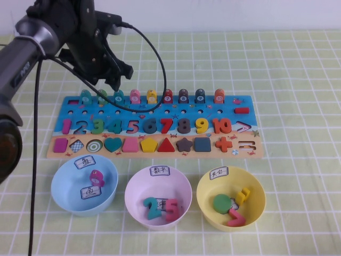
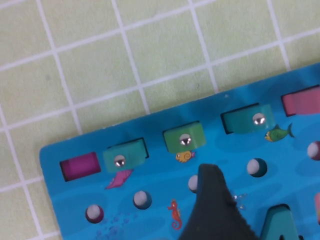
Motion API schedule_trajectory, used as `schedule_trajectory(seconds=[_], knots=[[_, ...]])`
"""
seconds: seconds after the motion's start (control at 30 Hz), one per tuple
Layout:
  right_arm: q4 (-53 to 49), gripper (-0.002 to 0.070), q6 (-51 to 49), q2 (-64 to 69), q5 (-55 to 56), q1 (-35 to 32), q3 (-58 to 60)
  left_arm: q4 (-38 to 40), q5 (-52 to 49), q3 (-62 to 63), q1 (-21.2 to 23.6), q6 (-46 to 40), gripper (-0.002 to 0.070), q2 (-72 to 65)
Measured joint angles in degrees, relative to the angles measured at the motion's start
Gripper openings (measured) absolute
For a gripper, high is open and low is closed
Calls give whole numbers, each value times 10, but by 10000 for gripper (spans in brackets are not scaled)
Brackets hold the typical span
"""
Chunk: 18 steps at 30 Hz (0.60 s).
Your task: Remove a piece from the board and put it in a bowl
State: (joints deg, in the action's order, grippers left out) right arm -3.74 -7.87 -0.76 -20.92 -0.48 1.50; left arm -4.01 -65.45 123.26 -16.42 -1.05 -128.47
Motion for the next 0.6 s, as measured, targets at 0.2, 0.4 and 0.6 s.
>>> schedule_trajectory(seconds=[0.2,0.4,0.6], knots=[[0,-18,0,0,0,0,0,0,3,0,12,5,391,-13],[0,-18,0,0,0,0,0,6,22,1,27,11,391,-17],[0,-18,0,0,0,0,0,12,35,1,28,11,391,-19]])
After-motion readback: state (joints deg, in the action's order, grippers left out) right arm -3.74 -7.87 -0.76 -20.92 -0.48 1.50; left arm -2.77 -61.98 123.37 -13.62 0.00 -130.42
